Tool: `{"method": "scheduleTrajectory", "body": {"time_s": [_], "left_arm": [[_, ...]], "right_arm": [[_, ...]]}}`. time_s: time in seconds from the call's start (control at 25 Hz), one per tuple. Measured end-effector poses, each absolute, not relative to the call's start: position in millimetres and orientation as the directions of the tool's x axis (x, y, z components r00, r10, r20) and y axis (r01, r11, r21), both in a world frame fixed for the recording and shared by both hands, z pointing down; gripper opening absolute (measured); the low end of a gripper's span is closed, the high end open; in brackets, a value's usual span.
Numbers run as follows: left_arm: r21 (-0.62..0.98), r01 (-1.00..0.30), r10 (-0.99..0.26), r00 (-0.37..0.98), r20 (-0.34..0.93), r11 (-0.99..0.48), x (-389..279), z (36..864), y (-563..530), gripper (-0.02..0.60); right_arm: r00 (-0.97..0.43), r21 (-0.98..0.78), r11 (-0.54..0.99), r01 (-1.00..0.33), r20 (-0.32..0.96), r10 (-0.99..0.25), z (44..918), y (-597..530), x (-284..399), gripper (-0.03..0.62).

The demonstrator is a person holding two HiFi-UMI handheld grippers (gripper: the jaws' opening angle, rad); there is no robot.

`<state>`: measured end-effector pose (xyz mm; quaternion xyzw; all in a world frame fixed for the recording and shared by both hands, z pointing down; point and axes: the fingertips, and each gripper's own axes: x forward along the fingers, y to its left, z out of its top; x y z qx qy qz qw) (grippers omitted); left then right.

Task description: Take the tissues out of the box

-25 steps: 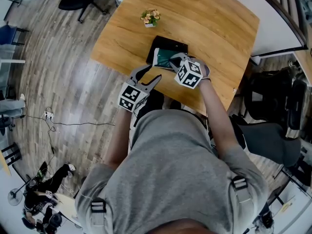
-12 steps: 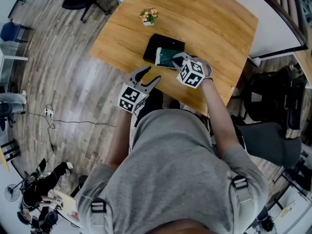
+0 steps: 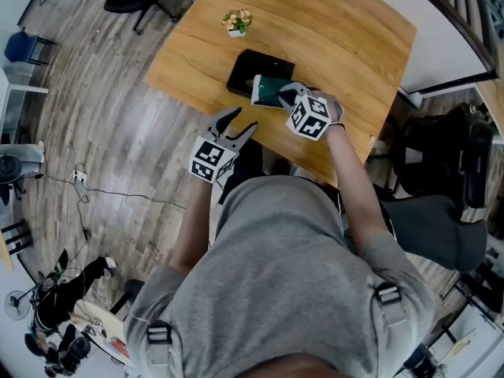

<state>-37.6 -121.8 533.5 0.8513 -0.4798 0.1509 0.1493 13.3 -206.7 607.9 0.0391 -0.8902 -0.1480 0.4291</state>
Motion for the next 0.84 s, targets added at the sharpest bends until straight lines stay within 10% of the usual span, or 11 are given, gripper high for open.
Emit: {"method": "scheduleTrajectory", "body": {"time_s": [0.84], "left_arm": [[0.098, -0.874, -0.778, 0.47, 0.417, -0.476, -17, 542, -99, 0.238]], "right_arm": [[-0.639, 0.296, 0.954, 0.057, 0.745, -0.193, 611, -191, 33, 0.006]]}}
